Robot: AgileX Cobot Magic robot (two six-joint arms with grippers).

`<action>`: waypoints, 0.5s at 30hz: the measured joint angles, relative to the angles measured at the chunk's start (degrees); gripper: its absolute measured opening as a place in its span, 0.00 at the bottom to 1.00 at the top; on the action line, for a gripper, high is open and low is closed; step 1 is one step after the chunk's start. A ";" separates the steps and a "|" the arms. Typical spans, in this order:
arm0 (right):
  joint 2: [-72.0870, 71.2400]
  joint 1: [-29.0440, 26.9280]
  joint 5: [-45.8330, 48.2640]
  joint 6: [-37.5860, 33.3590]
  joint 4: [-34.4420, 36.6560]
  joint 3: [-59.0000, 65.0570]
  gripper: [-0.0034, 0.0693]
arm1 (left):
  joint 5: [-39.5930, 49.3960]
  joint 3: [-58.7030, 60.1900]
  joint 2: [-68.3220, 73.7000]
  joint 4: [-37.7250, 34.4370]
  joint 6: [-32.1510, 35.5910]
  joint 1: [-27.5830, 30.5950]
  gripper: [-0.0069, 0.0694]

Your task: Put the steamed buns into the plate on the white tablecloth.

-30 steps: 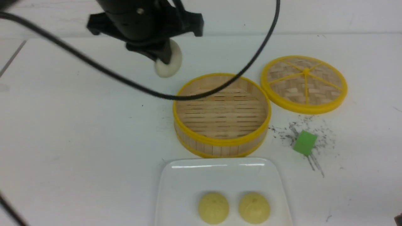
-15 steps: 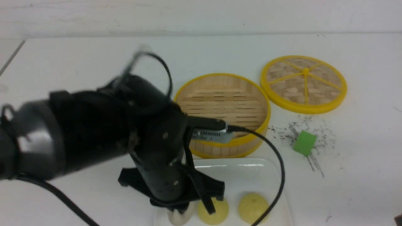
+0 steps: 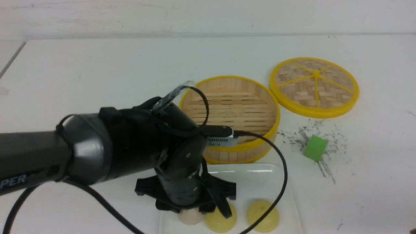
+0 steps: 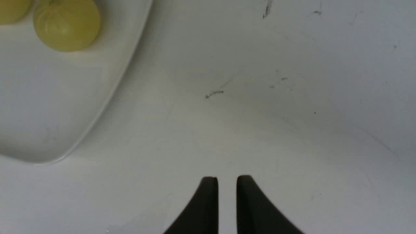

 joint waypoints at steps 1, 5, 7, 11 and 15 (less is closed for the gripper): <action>-0.06 0.00 0.18 -0.13 0.01 -0.10 0.19 | 0.31 -0.79 -0.32 0.00 0.00 0.00 0.65; -2.37 0.00 1.91 -0.24 -0.98 -2.60 0.14 | 2.92 -4.28 -1.67 0.87 0.00 0.00 0.68; -4.43 0.00 3.49 -0.24 -1.76 -4.61 0.10 | 5.13 -6.18 -2.24 1.89 0.00 0.00 0.68; -10.59 0.00 8.92 -0.06 -4.83 -10.60 0.03 | 8.61 -9.37 -2.85 4.25 0.00 -0.06 0.68; -19.86 0.00 13.34 1.54 -8.95 -16.89 0.03 | 9.56 -10.55 -3.07 6.07 0.00 -0.06 0.66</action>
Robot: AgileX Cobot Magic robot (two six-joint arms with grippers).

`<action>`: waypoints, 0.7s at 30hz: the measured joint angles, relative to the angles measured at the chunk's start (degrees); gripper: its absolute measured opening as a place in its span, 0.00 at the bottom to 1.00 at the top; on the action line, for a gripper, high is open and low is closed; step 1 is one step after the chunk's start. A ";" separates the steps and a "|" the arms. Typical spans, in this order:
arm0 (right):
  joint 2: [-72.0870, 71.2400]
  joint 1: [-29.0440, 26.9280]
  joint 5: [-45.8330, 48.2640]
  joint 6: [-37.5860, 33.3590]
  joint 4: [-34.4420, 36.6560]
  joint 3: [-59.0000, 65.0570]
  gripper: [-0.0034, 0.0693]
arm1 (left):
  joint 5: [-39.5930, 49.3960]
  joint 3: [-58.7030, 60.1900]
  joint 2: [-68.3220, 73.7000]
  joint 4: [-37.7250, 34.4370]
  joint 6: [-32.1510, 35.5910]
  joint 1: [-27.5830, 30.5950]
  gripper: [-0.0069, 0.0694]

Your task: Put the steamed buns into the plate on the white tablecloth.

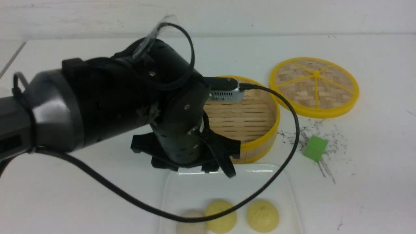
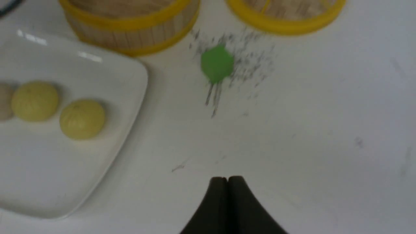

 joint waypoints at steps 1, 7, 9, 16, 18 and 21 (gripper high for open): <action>-2.13 0.00 0.39 0.56 -0.91 -0.72 0.03 | 0.12 0.00 0.00 0.19 0.00 0.00 0.64; -15.42 0.00 -1.33 4.52 -3.56 2.00 0.03 | 0.31 0.00 0.00 0.52 0.51 0.00 0.49; -18.82 0.00 -6.10 2.76 0.75 8.53 0.03 | 0.31 0.00 0.00 0.91 2.51 0.00 0.35; -17.15 0.00 -18.77 -16.63 24.88 20.36 0.03 | 0.25 0.00 0.00 0.99 4.35 0.00 0.10; -16.27 0.00 -22.44 -20.68 28.92 21.61 0.03 | 0.19 0.00 0.00 0.87 4.49 -0.04 0.09; -15.40 0.00 -31.60 -28.08 32.81 23.89 0.03 | 0.19 -0.04 0.00 0.94 4.53 -0.04 0.09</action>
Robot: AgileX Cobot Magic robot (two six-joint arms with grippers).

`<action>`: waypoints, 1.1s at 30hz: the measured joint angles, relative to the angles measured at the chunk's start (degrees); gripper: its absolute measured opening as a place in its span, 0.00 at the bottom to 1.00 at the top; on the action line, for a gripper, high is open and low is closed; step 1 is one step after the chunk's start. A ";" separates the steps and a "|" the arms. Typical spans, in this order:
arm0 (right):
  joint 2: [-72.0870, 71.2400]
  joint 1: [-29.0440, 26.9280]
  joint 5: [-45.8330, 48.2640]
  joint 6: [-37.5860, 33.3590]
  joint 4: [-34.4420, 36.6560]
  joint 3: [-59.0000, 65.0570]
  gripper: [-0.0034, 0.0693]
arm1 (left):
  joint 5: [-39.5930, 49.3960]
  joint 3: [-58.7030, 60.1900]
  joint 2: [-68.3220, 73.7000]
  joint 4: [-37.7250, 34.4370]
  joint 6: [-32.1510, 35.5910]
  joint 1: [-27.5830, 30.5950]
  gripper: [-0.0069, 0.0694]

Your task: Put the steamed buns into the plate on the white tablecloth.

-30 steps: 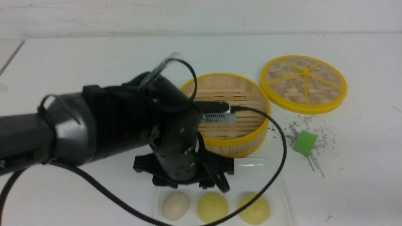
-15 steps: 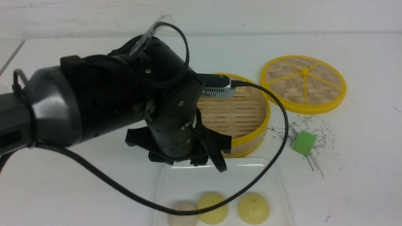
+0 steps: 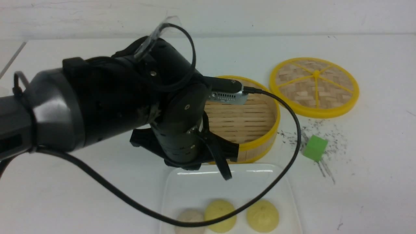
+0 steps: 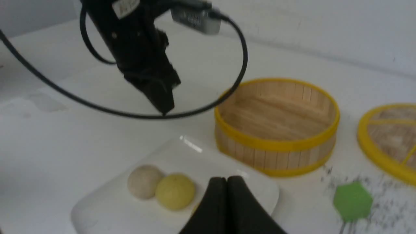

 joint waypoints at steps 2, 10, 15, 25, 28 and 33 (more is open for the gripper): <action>0.00 0.00 -4.24 -1.24 0.00 1.62 0.03 | -0.03 0.00 0.00 0.00 0.00 0.00 0.09; 0.38 0.00 -11.22 2.87 -1.32 6.00 0.04 | -0.07 -0.06 0.00 -0.58 0.00 0.00 0.09; 2.79 0.00 -11.30 3.77 -10.25 6.48 0.04 | 0.80 -0.06 0.00 -0.63 0.00 0.00 0.09; 6.09 0.00 -11.90 16.29 -14.62 6.59 0.05 | 2.13 -0.06 0.00 -0.63 0.00 0.00 0.09; 6.09 0.00 -11.90 18.96 -15.50 6.59 0.05 | 2.13 -0.06 0.00 -0.63 0.00 0.00 0.09; 6.09 0.00 -11.90 19.68 -15.55 6.59 0.05 | 2.13 -0.06 0.00 -0.65 0.02 0.00 0.09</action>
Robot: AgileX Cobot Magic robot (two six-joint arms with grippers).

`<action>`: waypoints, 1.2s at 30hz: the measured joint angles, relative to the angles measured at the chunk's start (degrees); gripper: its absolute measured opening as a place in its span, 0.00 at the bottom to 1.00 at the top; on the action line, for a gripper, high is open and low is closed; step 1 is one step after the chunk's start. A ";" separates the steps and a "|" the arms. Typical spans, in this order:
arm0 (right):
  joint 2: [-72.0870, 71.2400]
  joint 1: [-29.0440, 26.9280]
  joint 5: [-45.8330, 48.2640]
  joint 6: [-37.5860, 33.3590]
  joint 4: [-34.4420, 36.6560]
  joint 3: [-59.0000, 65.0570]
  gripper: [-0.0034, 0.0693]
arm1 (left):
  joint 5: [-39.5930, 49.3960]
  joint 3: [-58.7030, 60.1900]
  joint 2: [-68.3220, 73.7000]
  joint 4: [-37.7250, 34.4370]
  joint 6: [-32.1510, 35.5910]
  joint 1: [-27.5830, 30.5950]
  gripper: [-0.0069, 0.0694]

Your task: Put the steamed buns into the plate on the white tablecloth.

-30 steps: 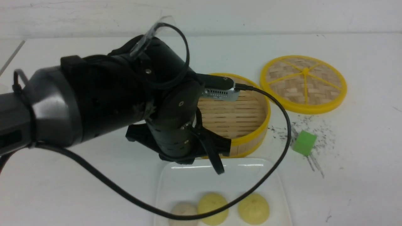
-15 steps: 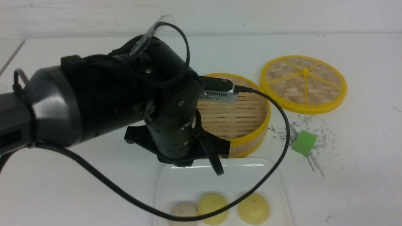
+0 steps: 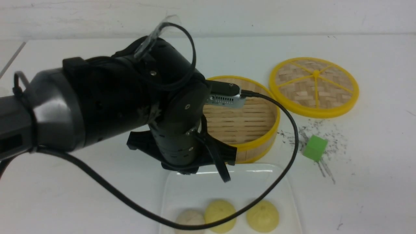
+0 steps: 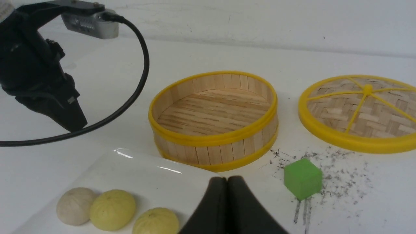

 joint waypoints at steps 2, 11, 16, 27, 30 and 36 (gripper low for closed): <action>0.00 0.00 0.00 0.07 -0.05 0.00 0.05 | 0.00 0.00 0.00 -0.05 0.00 0.00 0.09; 0.00 0.00 0.00 0.23 -0.22 0.00 0.06 | 0.05 0.00 0.00 -0.05 0.00 0.00 0.09; -0.13 0.00 -0.07 0.23 -0.22 0.15 0.06 | 0.05 0.00 0.00 -0.05 0.00 0.00 0.10; -8.55 -12.52 -1.20 0.23 -3.25 10.13 0.08 | -0.24 0.00 0.00 0.25 -0.05 -0.07 0.11; -9.11 -17.11 -0.96 0.23 -4.55 13.65 0.08 | -0.04 0.00 0.00 0.60 -0.05 -0.22 0.11; -9.11 -21.28 0.55 0.28 -6.36 17.18 0.09 | 0.84 0.00 -3.76 1.21 0.73 -0.37 0.12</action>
